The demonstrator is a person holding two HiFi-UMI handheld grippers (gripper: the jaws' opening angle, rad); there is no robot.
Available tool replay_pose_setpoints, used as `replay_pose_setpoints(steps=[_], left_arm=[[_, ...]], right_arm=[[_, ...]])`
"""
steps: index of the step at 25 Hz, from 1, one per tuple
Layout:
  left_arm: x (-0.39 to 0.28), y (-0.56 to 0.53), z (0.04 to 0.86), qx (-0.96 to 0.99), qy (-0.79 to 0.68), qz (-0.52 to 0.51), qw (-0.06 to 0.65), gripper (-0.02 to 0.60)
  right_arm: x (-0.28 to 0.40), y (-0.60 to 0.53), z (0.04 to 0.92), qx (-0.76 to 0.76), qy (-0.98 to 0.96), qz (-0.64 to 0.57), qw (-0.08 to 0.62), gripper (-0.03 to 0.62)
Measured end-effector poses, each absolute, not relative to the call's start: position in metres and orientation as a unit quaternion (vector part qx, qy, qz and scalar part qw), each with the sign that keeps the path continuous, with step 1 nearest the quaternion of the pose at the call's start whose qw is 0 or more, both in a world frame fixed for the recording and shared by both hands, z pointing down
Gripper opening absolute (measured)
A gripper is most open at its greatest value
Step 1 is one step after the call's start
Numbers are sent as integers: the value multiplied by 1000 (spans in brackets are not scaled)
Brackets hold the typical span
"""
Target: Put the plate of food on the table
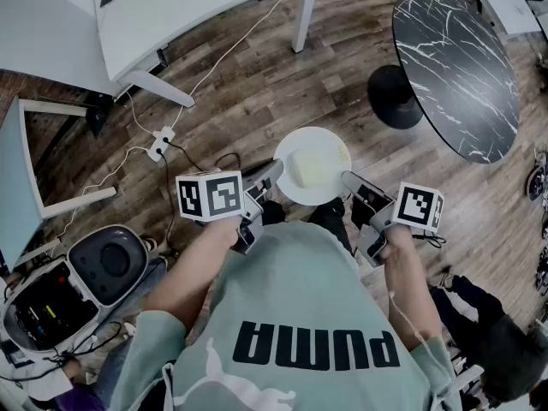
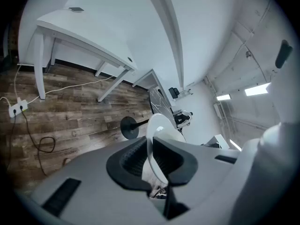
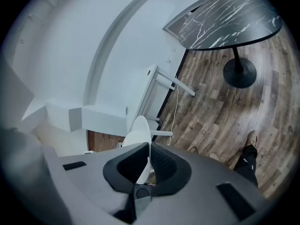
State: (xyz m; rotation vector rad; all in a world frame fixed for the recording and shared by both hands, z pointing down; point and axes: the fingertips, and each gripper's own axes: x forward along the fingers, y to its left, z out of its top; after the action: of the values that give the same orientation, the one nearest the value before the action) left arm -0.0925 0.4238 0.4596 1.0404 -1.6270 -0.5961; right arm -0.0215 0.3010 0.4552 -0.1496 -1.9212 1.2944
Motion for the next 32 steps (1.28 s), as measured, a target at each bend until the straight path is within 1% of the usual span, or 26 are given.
replay_pose_setpoints(steps=[5,9,18,21,32], left_arm=[[-88,378,458,441,-680,-242,533,43],[-84,339,454,455,-673,-230,536,43],[-77,247,444,489,-656,-194,541,43],[-73,217,441,496,-653,-184,542,43],[-34,103,431,526,-638,-154,541,43]], right_arm=[[-16,257,453,-58,-759,517,391,25],[-11,228,447,-52,-749,555,359,25],[10,139,442,-16,-760,560,330,25],[13,115,438,-17,-754,581,307,25],[60,8,430,10,-759,591,274,25]])
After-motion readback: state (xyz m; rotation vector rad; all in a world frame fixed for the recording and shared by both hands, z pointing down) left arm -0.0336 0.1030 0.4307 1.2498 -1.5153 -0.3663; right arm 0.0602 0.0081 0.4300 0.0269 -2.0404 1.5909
